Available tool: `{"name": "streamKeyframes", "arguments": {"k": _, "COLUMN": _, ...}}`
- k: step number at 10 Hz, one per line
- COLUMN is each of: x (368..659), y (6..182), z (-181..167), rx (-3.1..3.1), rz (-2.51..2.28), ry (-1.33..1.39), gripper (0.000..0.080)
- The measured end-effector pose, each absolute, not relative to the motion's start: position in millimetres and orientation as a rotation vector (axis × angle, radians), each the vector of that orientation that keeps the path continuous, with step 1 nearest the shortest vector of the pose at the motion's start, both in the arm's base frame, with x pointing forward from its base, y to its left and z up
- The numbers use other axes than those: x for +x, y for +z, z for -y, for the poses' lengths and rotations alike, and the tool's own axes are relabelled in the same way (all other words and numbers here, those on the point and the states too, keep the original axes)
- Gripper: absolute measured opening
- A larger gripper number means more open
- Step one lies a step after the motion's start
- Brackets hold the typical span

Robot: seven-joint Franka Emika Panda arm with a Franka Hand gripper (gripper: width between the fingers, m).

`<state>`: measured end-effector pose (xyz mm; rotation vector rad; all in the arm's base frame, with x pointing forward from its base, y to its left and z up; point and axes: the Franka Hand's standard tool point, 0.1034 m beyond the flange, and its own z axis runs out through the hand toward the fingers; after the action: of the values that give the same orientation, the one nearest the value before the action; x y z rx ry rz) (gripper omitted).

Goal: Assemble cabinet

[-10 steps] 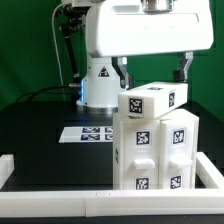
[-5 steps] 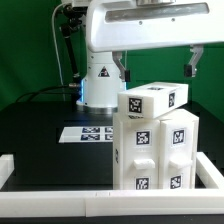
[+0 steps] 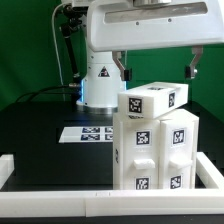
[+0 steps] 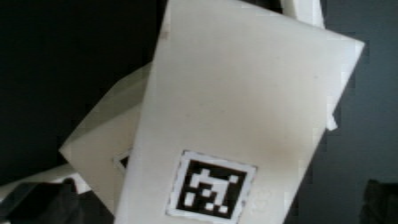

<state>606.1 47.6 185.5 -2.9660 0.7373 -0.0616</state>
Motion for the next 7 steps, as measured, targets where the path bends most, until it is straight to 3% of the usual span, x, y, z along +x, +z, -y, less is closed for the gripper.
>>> {"name": "streamKeyframes", "arguments": {"k": 5, "x": 605.2, "y": 172.1, "z": -51.6, "rx": -2.702, "rz": -1.417, "ry": -0.014, "gripper": 0.0797}}
{"name": "streamKeyframes", "arguments": {"k": 7, "x": 604.9, "y": 167.0, "z": -53.3, "rx": -2.708, "rz": -1.417, "ry": -0.006, "gripper": 0.0797}}
